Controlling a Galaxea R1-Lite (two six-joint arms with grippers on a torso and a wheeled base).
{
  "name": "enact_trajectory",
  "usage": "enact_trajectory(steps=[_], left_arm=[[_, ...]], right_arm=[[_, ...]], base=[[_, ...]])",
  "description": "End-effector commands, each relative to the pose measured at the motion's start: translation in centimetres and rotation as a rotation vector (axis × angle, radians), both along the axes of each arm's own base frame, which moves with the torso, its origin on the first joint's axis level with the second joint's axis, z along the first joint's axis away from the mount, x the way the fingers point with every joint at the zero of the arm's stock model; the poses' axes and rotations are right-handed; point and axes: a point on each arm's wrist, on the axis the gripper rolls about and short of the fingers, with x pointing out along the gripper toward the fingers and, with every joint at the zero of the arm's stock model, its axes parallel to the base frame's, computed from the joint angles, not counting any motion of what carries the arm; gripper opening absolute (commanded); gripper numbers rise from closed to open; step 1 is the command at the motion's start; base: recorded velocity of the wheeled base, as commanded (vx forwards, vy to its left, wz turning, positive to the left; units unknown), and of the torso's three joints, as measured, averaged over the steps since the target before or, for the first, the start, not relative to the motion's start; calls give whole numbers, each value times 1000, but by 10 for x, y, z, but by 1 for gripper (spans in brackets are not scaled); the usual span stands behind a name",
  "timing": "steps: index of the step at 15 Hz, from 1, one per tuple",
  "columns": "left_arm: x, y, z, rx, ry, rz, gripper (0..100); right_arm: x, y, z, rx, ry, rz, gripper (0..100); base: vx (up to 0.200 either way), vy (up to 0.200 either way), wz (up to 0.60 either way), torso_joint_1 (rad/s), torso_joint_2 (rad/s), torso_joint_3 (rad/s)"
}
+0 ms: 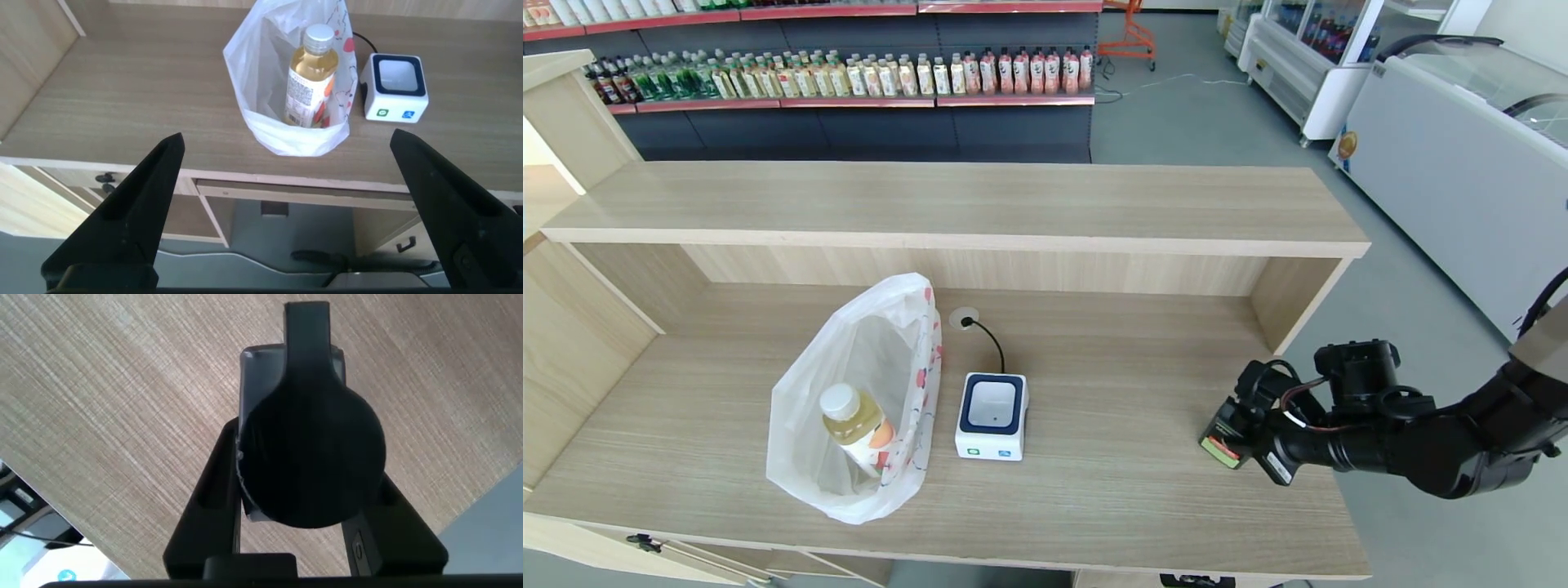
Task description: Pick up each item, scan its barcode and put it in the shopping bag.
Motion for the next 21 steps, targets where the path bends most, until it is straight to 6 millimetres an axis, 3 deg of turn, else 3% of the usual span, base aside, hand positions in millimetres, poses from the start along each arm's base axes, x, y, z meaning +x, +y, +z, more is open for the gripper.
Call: enact_trajectory(steps=[1,3,5,6,7,8,9,11,13,17,21], left_arm=[[0,0,0,-1,0,0,100],[0,0,0,-1,0,0,100],[0,0,0,-1,0,0,100],[0,0,0,-1,0,0,100],[0,0,0,-1,0,0,100],[0,0,0,-1,0,0,100],[0,0,0,-1,0,0,100],[0,0,0,-1,0,0,100],[0,0,0,-1,0,0,100],[0,0,0,-1,0,0,100],[0,0,0,-1,0,0,100]], right_arm=[[0,2,9,30,-42,-10,0],[-14,-1,33,64,-120,-25,0],[-41,-7,54,73,-180,-27,0],[-72,-18,67,52,-263,-31,0],[-77,-20,71,22,-290,-17,0],[-82,-26,81,-92,-379,43,0],[-82,-27,83,-216,-485,229,0],[-84,-27,72,-371,-696,698,0],[-92,-22,61,-482,-810,979,0],[-103,16,59,-588,-1052,1288,0],[-107,49,58,-654,-1284,1484,0]], base=[[0,0,0,0,0,0],[0,0,0,0,0,0],[0,0,0,0,0,0],[0,0,0,0,0,0],[0,0,0,0,0,0],[0,0,0,0,0,0],[0,0,0,0,0,0],[0,0,0,0,0,0],[0,0,0,0,0,0],[0,0,0,0,0,0],[0,0,0,0,0,0]])
